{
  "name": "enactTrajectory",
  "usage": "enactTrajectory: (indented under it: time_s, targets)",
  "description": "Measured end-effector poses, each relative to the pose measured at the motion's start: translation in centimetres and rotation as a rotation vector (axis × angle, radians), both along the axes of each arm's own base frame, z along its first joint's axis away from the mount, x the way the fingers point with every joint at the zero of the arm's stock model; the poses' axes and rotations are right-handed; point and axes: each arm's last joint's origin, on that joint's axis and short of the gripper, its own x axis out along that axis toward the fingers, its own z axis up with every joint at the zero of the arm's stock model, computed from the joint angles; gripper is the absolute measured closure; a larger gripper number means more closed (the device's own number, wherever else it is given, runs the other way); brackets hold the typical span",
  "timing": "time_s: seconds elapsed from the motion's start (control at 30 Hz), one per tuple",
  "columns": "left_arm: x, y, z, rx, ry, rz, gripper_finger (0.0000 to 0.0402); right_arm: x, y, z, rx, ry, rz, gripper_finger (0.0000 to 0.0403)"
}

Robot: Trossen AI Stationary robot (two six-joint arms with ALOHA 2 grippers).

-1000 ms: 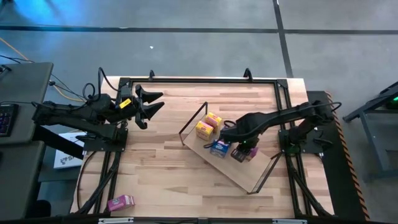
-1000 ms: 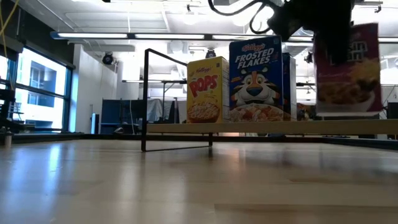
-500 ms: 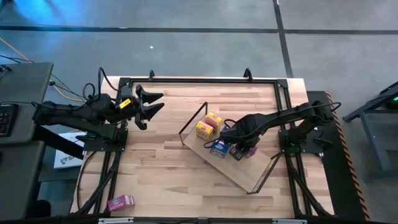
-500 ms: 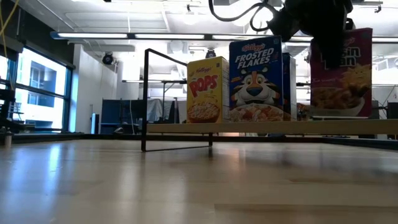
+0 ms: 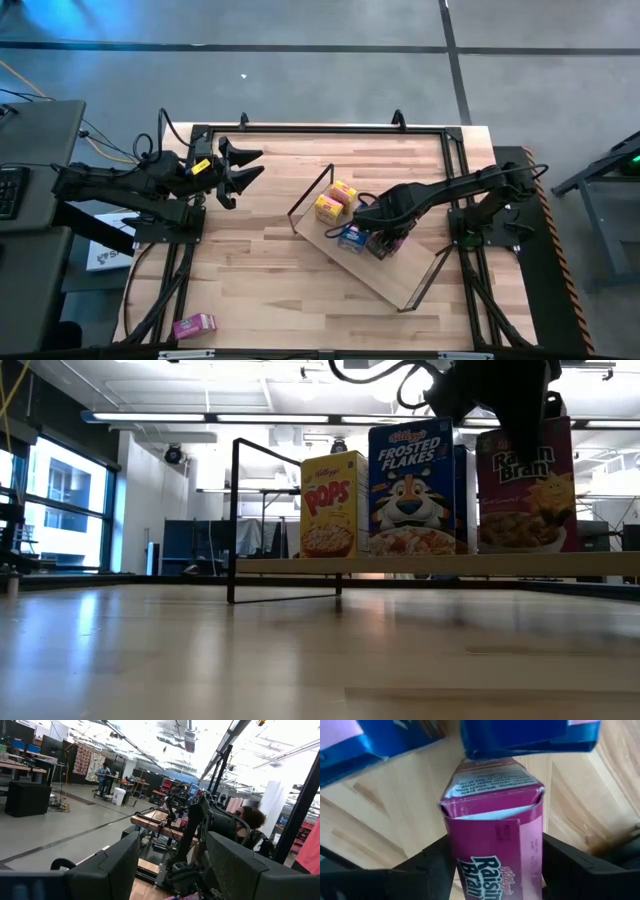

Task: Stack cereal on shelf
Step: Put the top right purple cereal box on the shelf, then put the bottom left purple cereal box on the shelf

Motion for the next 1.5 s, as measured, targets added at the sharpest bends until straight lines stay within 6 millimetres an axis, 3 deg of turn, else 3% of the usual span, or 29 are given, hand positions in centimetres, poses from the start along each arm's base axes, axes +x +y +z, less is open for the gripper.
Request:
enactTrajectory:
  time_s: [0.27,0.6,0.87,1.07,1.17,1.33,1.5]
  targets:
    - [0.0,0.0,0.0,0.000,0.000,-0.001,0.0181,-1.0,-0.1,1.6,0.067,-0.062,0.098,0.0169]
    - [0.0,0.0,0.0,-0.001,-0.001,-0.001,0.0181,-4.4,-0.8,5.9,0.080,-0.261,0.190,0.0169]
    - [0.0,0.0,-0.2,0.001,0.021,-0.001,0.0181,-7.7,-2.2,9.2,-0.148,-0.471,0.121,0.0170]
    - [0.1,0.0,-0.5,0.004,0.057,-0.001,0.0181,-8.0,-2.7,10.9,-0.292,-0.670,0.135,0.0186]
    - [0.1,0.0,-0.5,0.004,0.056,-0.001,0.0181,-7.4,-2.7,10.0,-0.330,-0.737,0.145,0.0206]
    - [0.1,-0.2,-0.5,0.008,0.058,-0.052,0.0181,-7.0,-2.5,5.2,-0.272,-0.845,0.080,0.0250]
    - [0.1,-0.2,-0.8,0.010,0.082,-0.055,0.0181,-7.1,-3.4,3.1,-0.242,-1.166,-0.046,0.0310]
